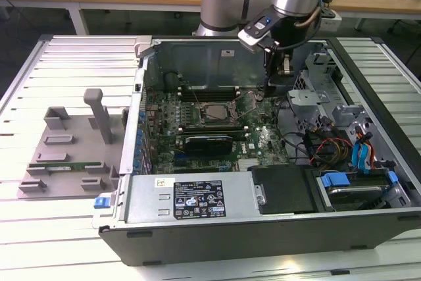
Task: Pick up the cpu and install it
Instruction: 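Close the cpu cover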
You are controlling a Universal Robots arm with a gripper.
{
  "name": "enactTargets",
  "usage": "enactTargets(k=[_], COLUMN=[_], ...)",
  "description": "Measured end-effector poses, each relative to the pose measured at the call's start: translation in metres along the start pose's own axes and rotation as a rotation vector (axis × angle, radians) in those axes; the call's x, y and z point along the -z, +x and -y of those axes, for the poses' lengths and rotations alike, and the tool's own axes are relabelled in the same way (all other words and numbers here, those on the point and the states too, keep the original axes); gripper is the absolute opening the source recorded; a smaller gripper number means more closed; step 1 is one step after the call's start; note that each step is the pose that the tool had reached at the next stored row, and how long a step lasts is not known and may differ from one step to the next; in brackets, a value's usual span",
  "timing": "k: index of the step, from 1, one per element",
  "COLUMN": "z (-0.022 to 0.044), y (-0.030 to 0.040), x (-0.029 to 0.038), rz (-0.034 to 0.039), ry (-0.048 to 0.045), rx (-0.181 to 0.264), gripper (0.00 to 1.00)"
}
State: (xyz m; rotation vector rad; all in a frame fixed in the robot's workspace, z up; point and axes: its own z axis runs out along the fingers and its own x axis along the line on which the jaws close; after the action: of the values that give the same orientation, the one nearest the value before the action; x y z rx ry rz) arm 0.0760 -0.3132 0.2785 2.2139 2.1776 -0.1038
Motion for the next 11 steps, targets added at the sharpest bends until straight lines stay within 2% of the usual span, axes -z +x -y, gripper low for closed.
enactTargets(k=[8,11], z=[-0.0006,-0.0007], y=[0.0018,0.0030], x=[-0.0158,-0.0261], rz=[0.0000,-0.0006], ry=[-0.0005,-0.0006], rx=[0.009,0.009], gripper=[0.11,0.11])
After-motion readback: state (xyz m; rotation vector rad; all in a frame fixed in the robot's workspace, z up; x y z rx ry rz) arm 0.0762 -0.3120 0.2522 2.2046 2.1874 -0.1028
